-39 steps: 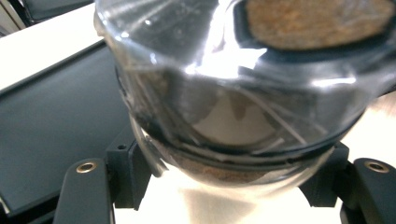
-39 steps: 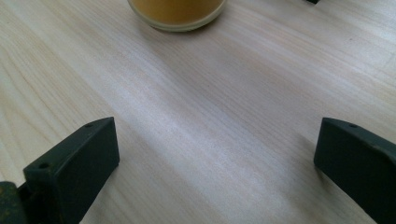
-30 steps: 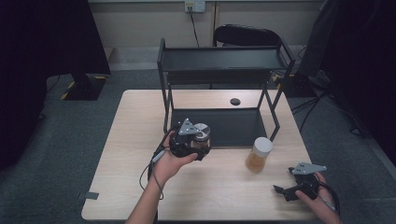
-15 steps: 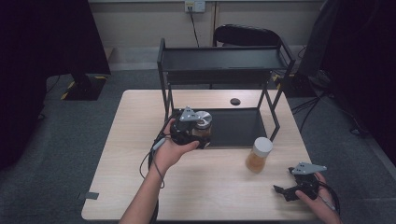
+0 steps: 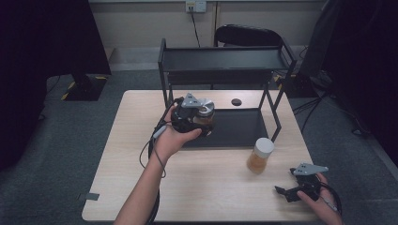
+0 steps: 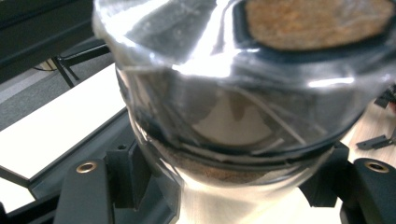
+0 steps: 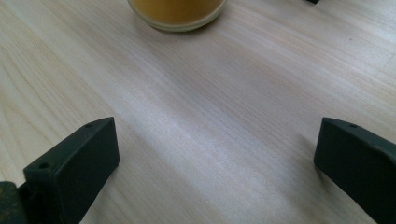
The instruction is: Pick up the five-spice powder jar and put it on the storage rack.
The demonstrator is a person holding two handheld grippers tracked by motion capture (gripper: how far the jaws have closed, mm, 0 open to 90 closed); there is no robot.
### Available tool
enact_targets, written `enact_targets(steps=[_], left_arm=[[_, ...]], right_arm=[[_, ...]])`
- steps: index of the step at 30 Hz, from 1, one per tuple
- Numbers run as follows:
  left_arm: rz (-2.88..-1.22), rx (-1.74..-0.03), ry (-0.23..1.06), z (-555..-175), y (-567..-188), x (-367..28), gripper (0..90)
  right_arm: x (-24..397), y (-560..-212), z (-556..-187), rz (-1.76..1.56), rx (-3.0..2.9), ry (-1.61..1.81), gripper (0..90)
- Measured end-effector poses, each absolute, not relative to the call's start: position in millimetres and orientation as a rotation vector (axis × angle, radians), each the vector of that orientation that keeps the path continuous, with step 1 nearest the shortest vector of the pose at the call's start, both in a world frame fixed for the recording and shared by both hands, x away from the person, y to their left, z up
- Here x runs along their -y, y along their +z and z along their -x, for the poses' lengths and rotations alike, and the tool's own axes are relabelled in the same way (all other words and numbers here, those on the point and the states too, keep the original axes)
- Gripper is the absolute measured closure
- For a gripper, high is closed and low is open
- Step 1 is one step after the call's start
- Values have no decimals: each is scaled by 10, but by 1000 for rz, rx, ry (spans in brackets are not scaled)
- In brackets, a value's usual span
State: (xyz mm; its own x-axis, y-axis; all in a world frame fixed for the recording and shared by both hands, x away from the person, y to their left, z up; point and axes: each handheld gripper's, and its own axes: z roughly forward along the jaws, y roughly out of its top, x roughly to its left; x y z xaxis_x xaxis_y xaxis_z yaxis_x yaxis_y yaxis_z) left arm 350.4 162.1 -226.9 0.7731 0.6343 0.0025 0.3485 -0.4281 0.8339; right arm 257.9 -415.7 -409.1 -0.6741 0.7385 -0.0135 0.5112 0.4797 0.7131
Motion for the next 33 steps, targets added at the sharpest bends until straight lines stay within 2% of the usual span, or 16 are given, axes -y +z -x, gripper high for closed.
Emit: enact_targets(steps=[33], left_arm=[[-2044,-746,422,-3717,-1668,-1502,313]], right_arm=[[4157,-4093,-2578,-1056,-2410,1004,0]])
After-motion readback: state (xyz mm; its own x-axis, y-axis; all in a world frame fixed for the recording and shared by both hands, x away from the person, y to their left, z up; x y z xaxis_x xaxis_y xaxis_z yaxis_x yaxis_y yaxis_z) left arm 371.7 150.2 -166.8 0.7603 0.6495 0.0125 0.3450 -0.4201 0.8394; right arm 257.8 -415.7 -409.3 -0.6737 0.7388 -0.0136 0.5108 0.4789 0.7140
